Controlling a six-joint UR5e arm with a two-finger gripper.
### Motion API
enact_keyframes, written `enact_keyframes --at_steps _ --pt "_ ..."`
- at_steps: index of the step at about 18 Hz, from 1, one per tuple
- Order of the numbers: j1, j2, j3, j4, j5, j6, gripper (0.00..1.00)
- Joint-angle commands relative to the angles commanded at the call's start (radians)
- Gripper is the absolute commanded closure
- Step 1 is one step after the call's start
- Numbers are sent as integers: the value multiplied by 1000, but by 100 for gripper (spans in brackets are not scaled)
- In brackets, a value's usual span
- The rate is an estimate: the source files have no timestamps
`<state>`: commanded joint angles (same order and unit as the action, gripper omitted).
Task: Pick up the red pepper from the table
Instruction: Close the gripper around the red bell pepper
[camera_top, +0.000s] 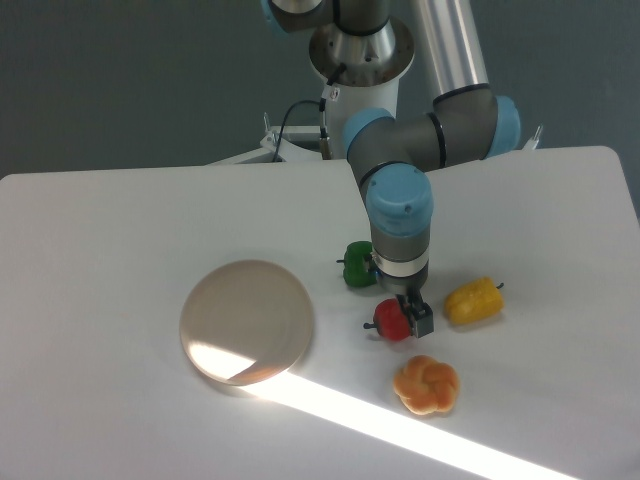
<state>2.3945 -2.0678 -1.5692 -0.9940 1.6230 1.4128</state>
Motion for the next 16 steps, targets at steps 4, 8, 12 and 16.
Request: enact_keyframes --at_steps 4,8,12,16 --pt "-2 -8 -8 2 0 -2 0" --pt "-9 -20 -5 24 -6 -6 0" --pt "-9 -38 -3 34 -6 -3 0" --pt "-8 -46 -6 43 -6 -3 0"
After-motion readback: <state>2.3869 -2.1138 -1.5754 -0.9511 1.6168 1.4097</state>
